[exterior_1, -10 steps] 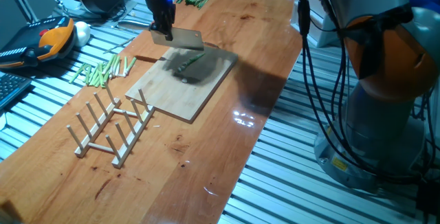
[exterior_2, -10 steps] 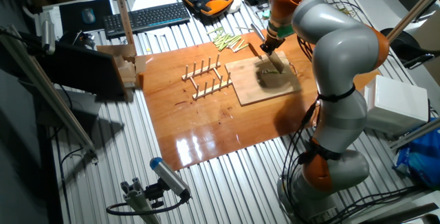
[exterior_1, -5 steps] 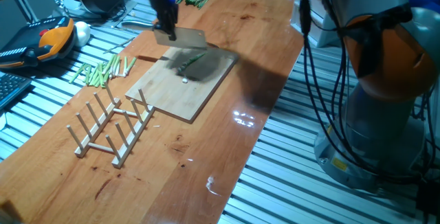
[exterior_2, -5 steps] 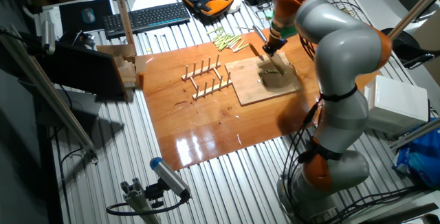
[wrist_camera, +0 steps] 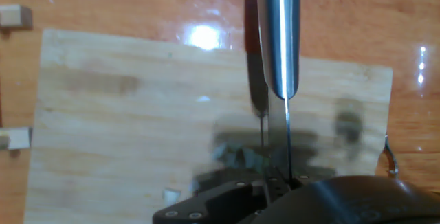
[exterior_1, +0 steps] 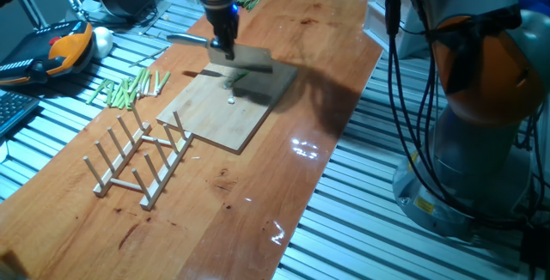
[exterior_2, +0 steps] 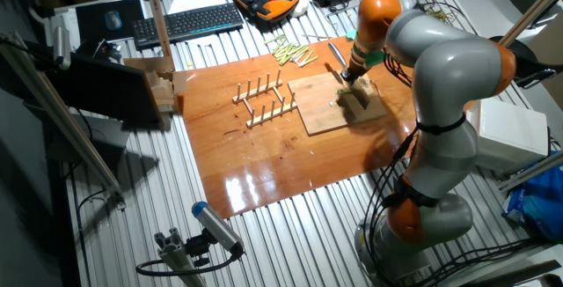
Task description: Chop the green garlic
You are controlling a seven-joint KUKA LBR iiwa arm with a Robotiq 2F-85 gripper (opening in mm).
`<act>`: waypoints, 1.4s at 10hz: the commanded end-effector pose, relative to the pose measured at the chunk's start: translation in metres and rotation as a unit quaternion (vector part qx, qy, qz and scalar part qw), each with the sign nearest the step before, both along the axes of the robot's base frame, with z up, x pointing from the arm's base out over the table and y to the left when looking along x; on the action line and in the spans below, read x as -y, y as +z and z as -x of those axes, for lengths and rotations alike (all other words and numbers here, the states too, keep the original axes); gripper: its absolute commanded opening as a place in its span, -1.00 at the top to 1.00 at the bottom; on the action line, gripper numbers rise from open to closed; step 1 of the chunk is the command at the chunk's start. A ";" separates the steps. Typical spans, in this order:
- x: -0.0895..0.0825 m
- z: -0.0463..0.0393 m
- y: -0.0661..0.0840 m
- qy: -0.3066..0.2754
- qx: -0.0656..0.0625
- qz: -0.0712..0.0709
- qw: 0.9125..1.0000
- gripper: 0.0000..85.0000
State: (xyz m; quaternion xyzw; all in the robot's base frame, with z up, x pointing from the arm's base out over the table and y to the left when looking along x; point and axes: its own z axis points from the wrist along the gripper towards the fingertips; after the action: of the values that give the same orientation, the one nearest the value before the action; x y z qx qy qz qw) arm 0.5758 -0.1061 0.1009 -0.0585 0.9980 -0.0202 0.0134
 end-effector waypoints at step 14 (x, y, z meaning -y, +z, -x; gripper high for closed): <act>0.005 0.0019 -0.040 0.002 -0.001 -0.006 1.000 1.00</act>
State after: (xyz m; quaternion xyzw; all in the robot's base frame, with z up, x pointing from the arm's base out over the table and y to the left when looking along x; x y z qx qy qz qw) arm 0.5752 -0.1117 0.0620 -0.0599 0.9980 -0.0149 0.0146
